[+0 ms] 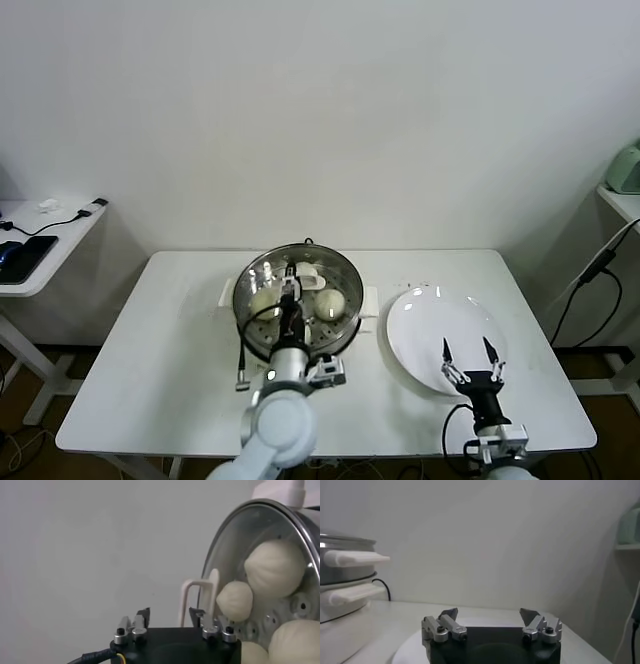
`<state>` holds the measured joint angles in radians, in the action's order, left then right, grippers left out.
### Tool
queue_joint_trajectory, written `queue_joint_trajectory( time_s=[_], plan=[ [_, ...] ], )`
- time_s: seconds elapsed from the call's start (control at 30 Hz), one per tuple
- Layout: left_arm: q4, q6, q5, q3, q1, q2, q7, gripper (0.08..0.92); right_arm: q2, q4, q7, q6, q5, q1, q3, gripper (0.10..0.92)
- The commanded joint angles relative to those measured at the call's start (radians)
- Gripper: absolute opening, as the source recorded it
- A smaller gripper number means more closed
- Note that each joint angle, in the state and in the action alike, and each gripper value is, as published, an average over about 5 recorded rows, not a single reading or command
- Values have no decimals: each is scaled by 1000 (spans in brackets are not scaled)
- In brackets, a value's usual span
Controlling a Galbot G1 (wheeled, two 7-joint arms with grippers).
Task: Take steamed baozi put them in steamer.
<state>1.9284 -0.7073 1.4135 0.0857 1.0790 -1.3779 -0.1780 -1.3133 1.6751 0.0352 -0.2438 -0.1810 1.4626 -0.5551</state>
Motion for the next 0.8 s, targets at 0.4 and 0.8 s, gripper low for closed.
queue_joint_trajectory(
  time_s=[0.4, 0.8],
  plan=[
    [270, 535, -1495, -597, 297, 46, 318, 819, 3, 39, 5, -44, -75, 23, 28, 823],
    [40, 797, -1846, -775, 438, 150, 271, 823, 15, 15, -11, -78, -93, 22, 30, 823]
  ],
)
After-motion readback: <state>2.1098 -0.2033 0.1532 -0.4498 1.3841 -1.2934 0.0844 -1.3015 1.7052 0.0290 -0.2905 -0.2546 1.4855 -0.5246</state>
